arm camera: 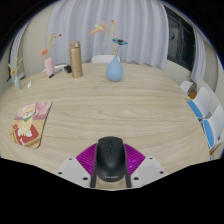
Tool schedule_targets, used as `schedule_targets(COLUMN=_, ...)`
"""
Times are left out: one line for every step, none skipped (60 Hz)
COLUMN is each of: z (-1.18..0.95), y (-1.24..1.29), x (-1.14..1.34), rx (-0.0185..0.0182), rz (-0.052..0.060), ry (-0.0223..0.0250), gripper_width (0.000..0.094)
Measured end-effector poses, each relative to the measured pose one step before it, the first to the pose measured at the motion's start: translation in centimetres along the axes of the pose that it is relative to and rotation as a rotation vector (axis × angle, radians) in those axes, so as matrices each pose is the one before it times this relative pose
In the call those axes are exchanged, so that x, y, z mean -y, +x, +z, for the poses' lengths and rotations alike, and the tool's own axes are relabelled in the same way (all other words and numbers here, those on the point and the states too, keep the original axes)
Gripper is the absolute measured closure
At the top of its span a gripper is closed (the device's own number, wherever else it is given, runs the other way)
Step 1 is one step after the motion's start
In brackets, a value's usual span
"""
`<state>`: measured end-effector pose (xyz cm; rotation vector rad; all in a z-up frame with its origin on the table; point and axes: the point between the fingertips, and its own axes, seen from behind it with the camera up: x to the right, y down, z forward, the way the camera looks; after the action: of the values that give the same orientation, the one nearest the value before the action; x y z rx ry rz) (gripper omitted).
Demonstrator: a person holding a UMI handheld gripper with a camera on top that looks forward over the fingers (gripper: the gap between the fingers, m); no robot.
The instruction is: Arrange mouse
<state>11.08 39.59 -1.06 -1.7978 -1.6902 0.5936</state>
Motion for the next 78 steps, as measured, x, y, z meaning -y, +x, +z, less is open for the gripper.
schedule_targets(z=-0.077, y=0.104, x=0.008, rx=-0.00571, rz=0.0021, ry=-0.00378, gripper_width=0.0549)
schedule_targets(z=0.045, y=-0.002, x=-0.023, rx=-0.00371, rz=0.0092, ry=-0.00282, gripper_width=0.0552)
schedule_targets(z=-0.044, y=0.002, x=-0.017, rx=-0.00413, rz=0.0085, ry=-0.0052, gripper_width=0.0557)
schedule_targets(z=-0.078, y=-0.026, x=0.032, rx=-0.00322, rz=0.0089, ry=-0.00353, gripper_width=0.0559)
schedule_targets(z=-0.115, y=-0.078, x=0.095, rx=-0.00157, rz=0.007, ry=-0.00162, gripper_width=0.0559)
schedule_targets(z=-0.126, y=-0.131, x=0.175, rx=0.00027, rz=0.005, ry=0.00062, gripper_width=0.056)
schedule_targets(z=-0.205, y=-0.141, x=0.257, rx=-0.00044, rz=0.0034, ry=0.00219, gripper_width=0.0561)
schedule_targets(z=-0.265, y=-0.175, x=0.334, rx=0.00073, rz=0.0024, ry=0.00217, gripper_width=0.0559)
schedule_targets(z=-0.284, y=-0.238, x=0.377, rx=0.001, rz=0.0009, ry=0.00163, gripper_width=0.056)
schedule_targets(z=-0.333, y=-0.249, x=0.486, rx=0.00072, rz=0.0023, ry=0.00283, gripper_width=0.0559)
schedule_targets(z=-0.384, y=-0.27, x=0.589, rx=0.00057, rz=0.0047, ry=0.00542, gripper_width=0.0559)
schedule_targets(z=-0.396, y=-0.364, x=0.672, rx=0.00237, rz=0.0042, ry=0.00692, gripper_width=0.056)
schedule_targets(z=-0.426, y=-0.446, x=0.746, rx=0.00441, rz=-0.001, ry=0.00684, gripper_width=0.0561)
schedule_targets(z=-0.387, y=-0.52, x=0.703, rx=0.00594, rz=-0.0042, ry=0.00755, gripper_width=0.0561)
schedule_targets(z=-0.421, y=-0.558, x=0.851, rx=0.00565, rz=-0.0048, ry=0.00852, gripper_width=0.0561)
schedule_targets(z=-0.413, y=-0.603, x=0.906, rx=0.00555, rz=-0.0009, ry=0.01095, gripper_width=0.056)
schedule_targets(z=-0.41, y=-0.634, x=0.962, rx=0.00563, rz=0.0016, ry=0.01213, gripper_width=0.0559)
schedule_targets(z=-0.379, y=-0.74, x=1.003, rx=0.00665, rz=0.0028, ry=0.01257, gripper_width=0.056)
schedule_targets(z=-0.379, y=-0.843, x=0.961, rx=0.00886, rz=0.0, ry=0.0109, gripper_width=0.056)
schedule_targets(z=-0.297, y=-0.967, x=0.948, rx=0.01077, rz=-0.0029, ry=0.00838, gripper_width=0.0561)
schedule_targets(z=-0.36, y=-0.909, x=0.859, rx=0.01144, rz=-0.0012, ry=0.01054, gripper_width=0.0561)
schedule_targets(z=-0.289, y=-0.948, x=0.859, rx=0.01131, rz=0.0025, ry=0.01126, gripper_width=0.056)
schedule_targets(z=-0.231, y=-0.988, x=0.836, rx=0.01106, rz=0.0045, ry=0.01173, gripper_width=0.0559)
schedule_targets(z=-0.171, y=-1.062, x=0.802, rx=0.01148, rz=0.0027, ry=0.0112, gripper_width=0.0559)
schedule_targets(z=-0.136, y=-1.145, x=0.756, rx=0.01235, rz=-0.0008, ry=0.01073, gripper_width=0.0559)
schedule_targets(z=-0.062, y=-1.201, x=0.67, rx=0.01335, rz=-0.0034, ry=0.01066, gripper_width=0.0559)
schedule_targets(z=0.08, y=-1.337, x=0.701, rx=0.01028, rz=-0.0022, ry=0.01013, gripper_width=0.056)
schedule_targets(z=0.035, y=-1.137, x=0.482, rx=0.0092, rz=-0.0019, ry=0.00965, gripper_width=0.056)
schedule_targets(z=0.088, y=-1.062, x=0.411, rx=0.0061, rz=-0.0019, ry=0.00735, gripper_width=0.056)
schedule_targets(z=0.162, y=-1.072, x=0.259, rx=0.00346, rz=-0.0053, ry=0.00419, gripper_width=0.0562)
schedule_targets(z=0.161, y=-1.048, x=0.164, rx=0.00186, rz=-0.0067, ry=0.00138, gripper_width=0.0561)
schedule_targets(z=0.221, y=-1.054, x=0.061, rx=0.00226, rz=-0.0053, ry=-0.00003, gripper_width=0.0561)
schedule_targets(z=0.255, y=-1.061, x=0.024, rx=0.00393, rz=-0.0027, ry=-0.00026, gripper_width=0.0559)
schedule_targets(z=0.304, y=-1.089, x=-0.065, rx=0.00495, rz=0.0, ry=-0.0004, gripper_width=0.0561)
schedule_targets(z=0.466, y=-1.017, x=-0.131, rx=0.00704, rz=0.0016, ry=0.00066, gripper_width=0.056)
schedule_targets(z=0.509, y=-1.002, x=-0.202, rx=0.00416, rz=0.0004, ry=-0.00438, gripper_width=0.0562)
schedule_targets(z=0.408, y=-0.915, x=-0.387, rx=0.00213, rz=-0.0003, ry=-0.00711, gripper_width=0.0562)
schedule_targets(z=0.425, y=-0.824, x=-0.45, rx=-0.00033, rz=-0.0008, ry=-0.00842, gripper_width=0.0561)
schedule_targets(z=0.479, y=-0.736, x=-0.472, rx=-0.00181, rz=-0.001, ry=-0.00863, gripper_width=0.0561)
schedule_targets(z=0.509, y=-0.685, x=-0.451, rx=-0.00242, rz=-0.002, ry=-0.00745, gripper_width=0.0561)
schedule_targets(z=0.478, y=-0.675, x=-0.446, rx=-0.00182, rz=-0.0021, ry=-0.00578, gripper_width=0.0561)
schedule_targets(z=0.511, y=-0.693, x=-0.452, rx=-0.00114, rz=-0.0025, ry=-0.00462, gripper_width=0.056)
schedule_targets(z=0.504, y=-0.615, x=-0.688, rx=0.00016, rz=-0.0028, ry=-0.00265, gripper_width=0.056)
schedule_targets(z=0.523, y=-0.561, x=-0.58, rx=-0.00125, rz=-0.0036, ry=-0.00713, gripper_width=0.056)
schedule_targets(z=0.542, y=-0.55, x=-0.573, rx=-0.00194, rz=-0.0033, ry=-0.00818, gripper_width=0.0561)
schedule_targets(z=0.467, y=-0.548, x=-0.593, rx=-0.00143, rz=-0.0016, ry=-0.00922, gripper_width=0.0561)
schedule_targets(z=0.45, y=-0.486, x=-0.61, rx=-0.00091, rz=-0.0002, ry=-0.00945, gripper_width=0.0561)
schedule_targets(z=0.46, y=-0.461, x=-0.637, rx=-0.00078, rz=0.0002, ry=-0.00978, gripper_width=0.056)
schedule_targets(z=0.449, y=-0.367, x=-0.671, rx=-0.00119, rz=0.0005, ry=-0.01009, gripper_width=0.056)
schedule_targets(z=0.458, y=-0.313, x=-0.658, rx=-0.00275, rz=-0.0009, ry=-0.01069, gripper_width=0.0562)
schedule_targets(z=0.428, y=-0.252, x=-0.625, rx=-0.00394, rz=-0.002, ry=-0.01042, gripper_width=0.0561)
schedule_targets(z=0.5, y=-0.093, x=-0.678, rx=-0.00358, rz=-0.0021, ry=-0.00678, gripper_width=0.0562)
schedule_targets(z=0.451, y=-0.233, x=-0.526, rx=-0.00761, rz=0.0003, ry=-0.00816, gripper_width=0.056)
schedule_targets(z=0.373, y=-0.157, x=-0.474, rx=-0.00657, rz=0.0015, ry=-0.00799, gripper_width=0.056)
schedule_targets(z=0.333, y=-0.15, x=-0.451, rx=-0.00624, rz=0.0017, ry=-0.00712, gripper_width=0.0559)
schedule_targets(z=0.325, y=-0.13, x=-0.414, rx=-0.00583, rz=0.0002, ry=-0.00636, gripper_width=0.0559)
schedule_targets(z=0.288, y=-0.072, x=-0.401, rx=-0.00626, rz=-0.0005, ry=-0.00653, gripper_width=0.0559)
schedule_targets(z=0.274, y=-0.042, x=-0.393, rx=-0.00644, rz=0.0006, ry=-0.00663, gripper_width=0.0558)
schedule_targets(z=0.233, y=0.004, x=-0.365, rx=-0.00702, rz=0.0012, ry=-0.0067, gripper_width=0.0557)
schedule_targets(z=0.182, y=0.018, x=-0.355, rx=-0.0068, rz=0.0016, ry=-0.00609, gripper_width=0.0555)
schedule_targets(z=0.18, y=0.007, x=-0.296, rx=-0.00576, rz=0.0022, ry=-0.00494, gripper_width=0.0555)
schedule_targets(z=-0.113, y=0.098, x=-0.028, rx=-0.00217, rz=0.0009, ry=-0.00349, gripper_width=0.0549)
schedule_targets(z=0.009, y=-0.042, x=0.204, rx=-0.00419, rz=0.0065, ry=0.02146, gripper_width=0.0544)
schedule_targets(z=0.012, y=-0.086, x=0.018, rx=-0.00206, rz=0.0011, ry=0.00474, gripper_width=0.0534)
schedule_targets(z=0.028, y=0.006, x=-0.059, rx=-0.00435, rz=-0.0021, ry=0.00046, gripper_width=0.0525)
schedule_targets(z=0.041, y=0.028, x=-0.164, rx=-0.0061, rz=-0.0027, ry=-0.00645, gripper_width=0.0506)
schedule_targets(z=0.027, y=0.041, x=-0.124, rx=-0.0065, rz=0.0002, ry=-0.00512, gripper_width=0.0482)
schedule_targets(z=0.011, y=0.02, x=0.034, rx=-0.00494, rz=0.0021, ry=-0.00012, gripper_width=0.0465)
schedule_targets(z=-0.016, y=0.027, x=0.016, rx=-0.00437, rz=0.0015, ry=-0.00286, gripper_width=0.0447)
schedule_targets(z=-0.04, y=0.016, x=0.038, rx=-0.00339, rz=0.0017, ry=-0.00224, gripper_width=0.041)
schedule_targets(z=-0.205, y=0.04, x=0.133, rx=-0.00278, rz=-0.0007, ry=-0.00205, gripper_width=0.0345)
schedule_targets(z=-0.117, y=0.042, x=0.007, rx=-0.00223, rz=0.001, ry=-0.00353, gripper_width=0.0261)
schedule_targets(z=-0.18, y=0.022, x=0.032, rx=-0.00058, rz=0.0007, ry=-0.0033, gripper_width=0.0166)
schedule_targets(z=-0.253, y=-0.041, x=0.111, rx=0.00226, rz=0.0008, ry=-0.00159, gripper_width=0.0072)
schedule_targets(z=-0.292, y=-0.035, x=0.182, rx=0.00247, rz=0.0017, ry=0.0016, gripper_width=0.0072)
schedule_targets(z=-0.368, y=0.008, x=0.25, rx=0.0021, rz=0.0021, ry=0.00453, gripper_width=0.0097)
schedule_targets(z=-0.412, y=0.039, x=0.287, rx=0.00077, rz=0.0022, ry=0.00567, gripper_width=0.0105)
schedule_targets(z=-0.502, y=0.036, x=0.282, rx=0.00055, rz=0.0008, ry=0.00519, gripper_width=0.0099)
